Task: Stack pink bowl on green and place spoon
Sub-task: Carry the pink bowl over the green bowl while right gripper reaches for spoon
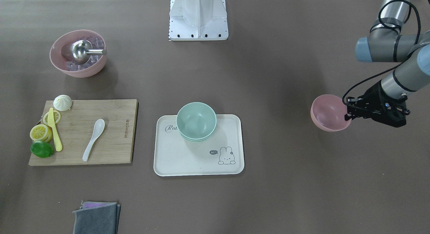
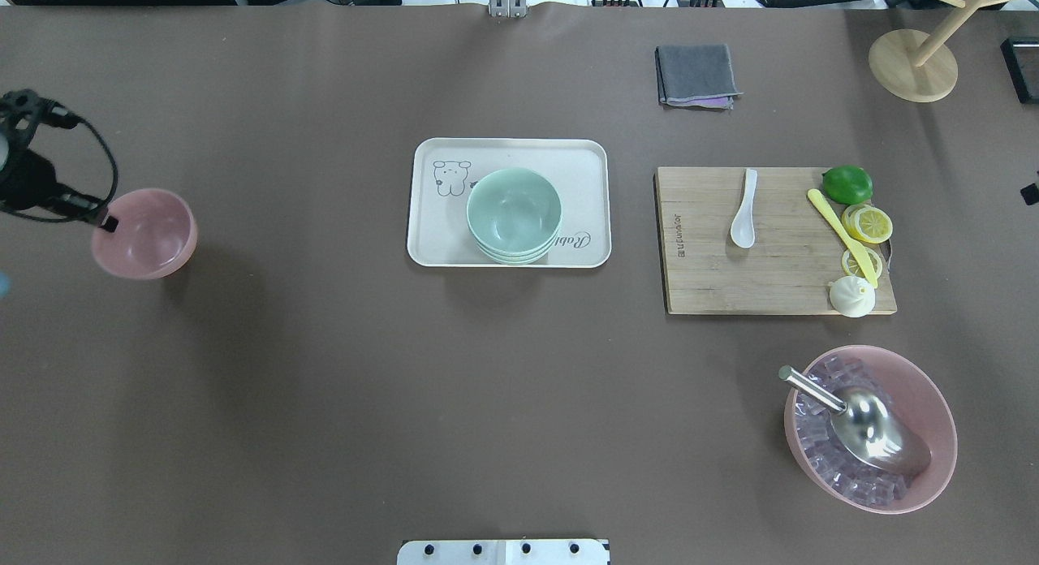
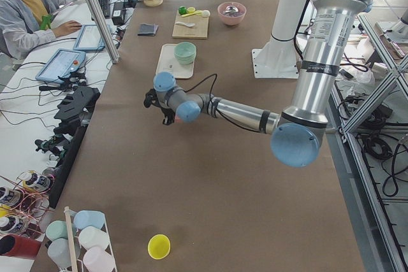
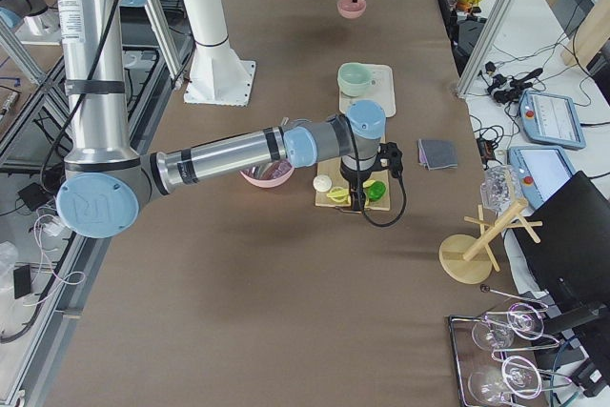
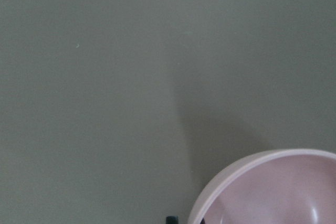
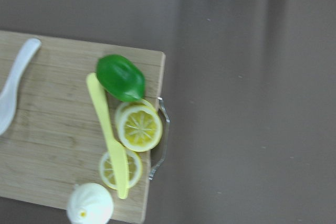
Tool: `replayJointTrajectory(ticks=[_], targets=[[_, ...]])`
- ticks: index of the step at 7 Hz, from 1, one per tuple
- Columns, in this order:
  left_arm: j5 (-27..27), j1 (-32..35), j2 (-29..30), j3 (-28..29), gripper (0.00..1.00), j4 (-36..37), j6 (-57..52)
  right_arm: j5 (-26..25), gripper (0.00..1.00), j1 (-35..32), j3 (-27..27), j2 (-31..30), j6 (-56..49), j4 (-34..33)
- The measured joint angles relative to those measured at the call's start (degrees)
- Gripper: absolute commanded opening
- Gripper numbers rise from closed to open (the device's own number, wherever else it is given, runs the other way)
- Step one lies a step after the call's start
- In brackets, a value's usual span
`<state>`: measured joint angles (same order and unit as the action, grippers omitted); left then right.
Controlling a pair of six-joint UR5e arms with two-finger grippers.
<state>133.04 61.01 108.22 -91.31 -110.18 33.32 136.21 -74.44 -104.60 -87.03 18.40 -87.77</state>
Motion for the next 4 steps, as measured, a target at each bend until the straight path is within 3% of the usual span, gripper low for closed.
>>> replayJointTrajectory(ticks=[2, 4], targets=[[-4.13, -6.69, 17.69, -2.33, 0.00, 14.19, 13.05, -4.45, 0.94, 10.09, 0.09, 2.47, 20.85, 9.88], [-10.05, -15.30, 28.13, 0.97, 0.00, 17.20, 22.78, -9.22, 0.94, 17.08, 1.25, 4.56, 31.98, 14.23]])
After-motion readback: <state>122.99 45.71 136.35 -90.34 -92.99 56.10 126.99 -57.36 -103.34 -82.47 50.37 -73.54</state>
